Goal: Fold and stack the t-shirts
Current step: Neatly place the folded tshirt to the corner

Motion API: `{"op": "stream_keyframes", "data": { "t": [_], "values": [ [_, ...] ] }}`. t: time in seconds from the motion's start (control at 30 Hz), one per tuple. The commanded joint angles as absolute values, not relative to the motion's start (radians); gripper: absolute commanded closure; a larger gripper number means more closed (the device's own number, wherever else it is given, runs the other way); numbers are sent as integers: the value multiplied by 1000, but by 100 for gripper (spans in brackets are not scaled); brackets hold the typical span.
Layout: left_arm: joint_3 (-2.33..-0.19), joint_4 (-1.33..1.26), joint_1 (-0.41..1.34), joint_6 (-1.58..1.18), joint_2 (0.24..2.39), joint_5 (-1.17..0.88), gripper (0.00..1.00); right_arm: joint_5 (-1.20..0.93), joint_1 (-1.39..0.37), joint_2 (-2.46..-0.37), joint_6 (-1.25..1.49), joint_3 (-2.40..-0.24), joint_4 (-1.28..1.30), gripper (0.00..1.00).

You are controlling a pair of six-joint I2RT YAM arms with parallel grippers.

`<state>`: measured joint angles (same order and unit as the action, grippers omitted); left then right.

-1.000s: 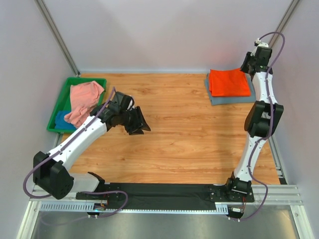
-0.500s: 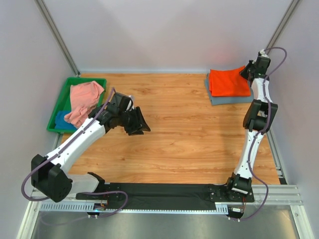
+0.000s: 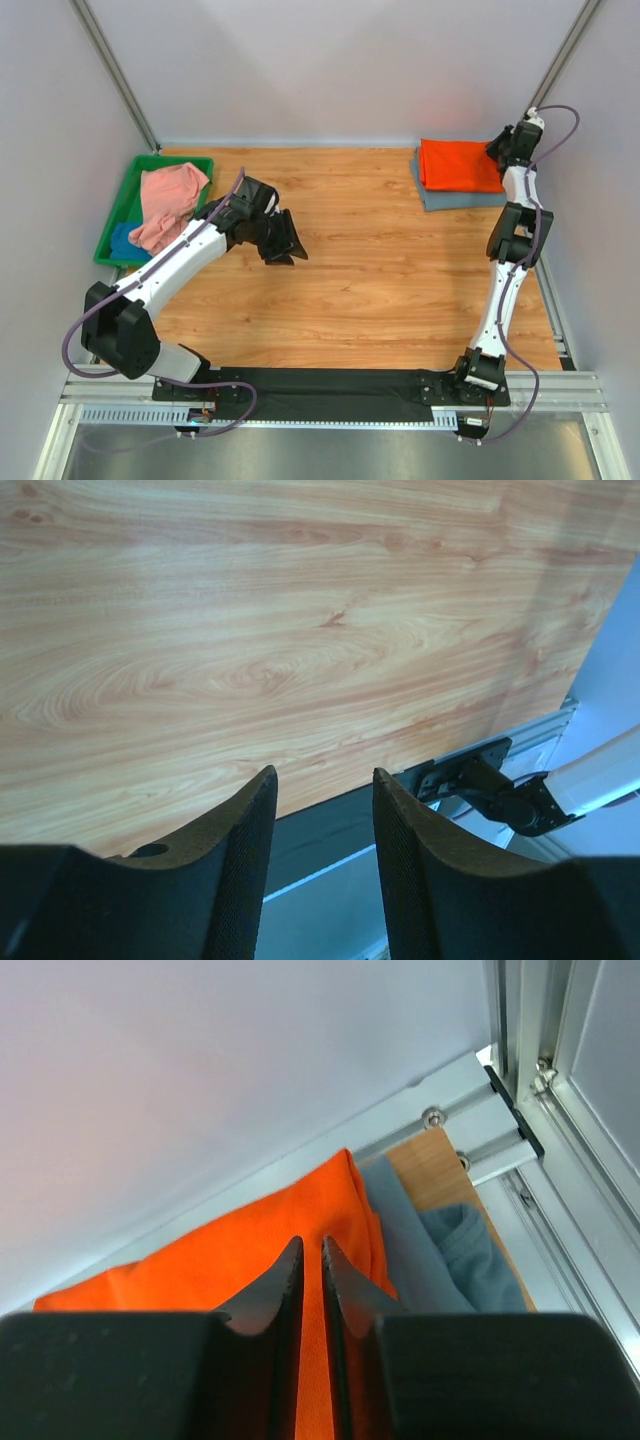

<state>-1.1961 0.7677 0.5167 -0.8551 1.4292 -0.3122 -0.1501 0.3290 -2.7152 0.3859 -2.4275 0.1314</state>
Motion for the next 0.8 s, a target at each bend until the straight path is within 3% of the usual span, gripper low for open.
{"op": "stream_keyframes", "data": {
  "t": [0.0, 0.1, 0.27, 0.37, 0.43, 0.63, 0.77],
  "values": [
    [-1244, 795, 523, -818, 1393, -341, 50, -186, 339, -2562, 406, -2351, 75, 86],
    [-1284, 863, 523, -784, 1350, -331, 50, -135, 319, -2409, 388, -2242, 215, 82],
    [-1308, 914, 523, -736, 1226, -319, 49, -37, 281, -2088, 417, -2137, 522, 56],
    [-1331, 920, 523, -749, 1167, -325, 49, -72, 250, -1909, 425, -2074, 776, 36],
    [-1339, 893, 523, -762, 1128, -365, 49, -141, 216, -1750, 414, -1944, 880, 3],
    [-1319, 856, 523, -721, 1020, -371, 46, -234, 66, -1337, 402, -1652, 1106, 0],
    [-1339, 958, 523, -638, 942, -243, 35, -328, -35, -1090, 524, -1444, 1114, 0]
  ]
}}
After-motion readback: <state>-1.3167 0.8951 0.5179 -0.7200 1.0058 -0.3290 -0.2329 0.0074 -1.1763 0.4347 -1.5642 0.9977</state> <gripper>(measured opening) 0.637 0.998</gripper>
